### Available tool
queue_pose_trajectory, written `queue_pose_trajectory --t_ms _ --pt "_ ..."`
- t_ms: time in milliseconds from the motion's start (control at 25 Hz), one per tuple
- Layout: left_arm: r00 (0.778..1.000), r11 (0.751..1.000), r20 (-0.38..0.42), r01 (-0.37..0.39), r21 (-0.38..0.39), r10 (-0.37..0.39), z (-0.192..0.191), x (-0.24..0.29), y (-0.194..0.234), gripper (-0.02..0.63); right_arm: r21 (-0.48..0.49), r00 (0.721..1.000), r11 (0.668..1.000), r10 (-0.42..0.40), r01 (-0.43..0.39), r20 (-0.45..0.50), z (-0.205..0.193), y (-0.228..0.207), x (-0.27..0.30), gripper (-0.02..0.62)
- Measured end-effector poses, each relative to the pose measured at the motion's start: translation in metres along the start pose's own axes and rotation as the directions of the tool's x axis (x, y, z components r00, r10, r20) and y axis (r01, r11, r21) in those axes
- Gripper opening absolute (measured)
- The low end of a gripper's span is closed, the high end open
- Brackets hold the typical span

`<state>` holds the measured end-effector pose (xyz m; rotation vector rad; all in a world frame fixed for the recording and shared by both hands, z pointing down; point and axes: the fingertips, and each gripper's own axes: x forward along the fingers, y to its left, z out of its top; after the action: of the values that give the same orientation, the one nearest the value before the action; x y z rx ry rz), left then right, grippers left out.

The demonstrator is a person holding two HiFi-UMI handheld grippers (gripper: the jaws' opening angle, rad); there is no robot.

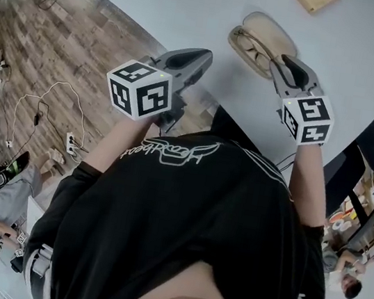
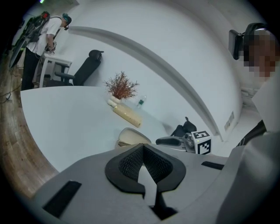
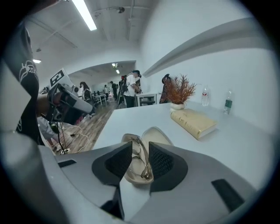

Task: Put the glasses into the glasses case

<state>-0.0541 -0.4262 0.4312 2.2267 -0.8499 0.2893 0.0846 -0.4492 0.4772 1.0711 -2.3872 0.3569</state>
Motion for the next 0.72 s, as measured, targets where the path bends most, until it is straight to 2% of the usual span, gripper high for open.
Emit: queue_pose_trajectory --t_ms 200,400,560,720 --pt "0.998 0.998 0.026 0.05 0.036 -0.051 -0.017 -0.03 -0.033 0.006 0.018 0.992 0.998 -0.059 0.058 0.111 0.015 0.039 -0.051 0.084" --pt "0.987 0.985 0.065 0.138 0.104 -0.145 -0.014 -0.058 -0.086 0.006 0.072 0.964 0.992 -0.116 0.101 0.238 0.045 0.08 -0.121 0.084" --pt "0.979 0.973 0.084 0.174 0.15 -0.188 -0.016 -0.079 -0.115 0.006 0.096 0.94 0.992 -0.106 0.078 0.326 0.062 0.116 -0.158 0.078" --pt "0.969 0.962 0.107 0.201 0.187 -0.223 -0.017 -0.094 -0.144 0.006 0.061 0.925 0.995 -0.094 0.076 0.368 0.071 0.136 -0.183 0.058"
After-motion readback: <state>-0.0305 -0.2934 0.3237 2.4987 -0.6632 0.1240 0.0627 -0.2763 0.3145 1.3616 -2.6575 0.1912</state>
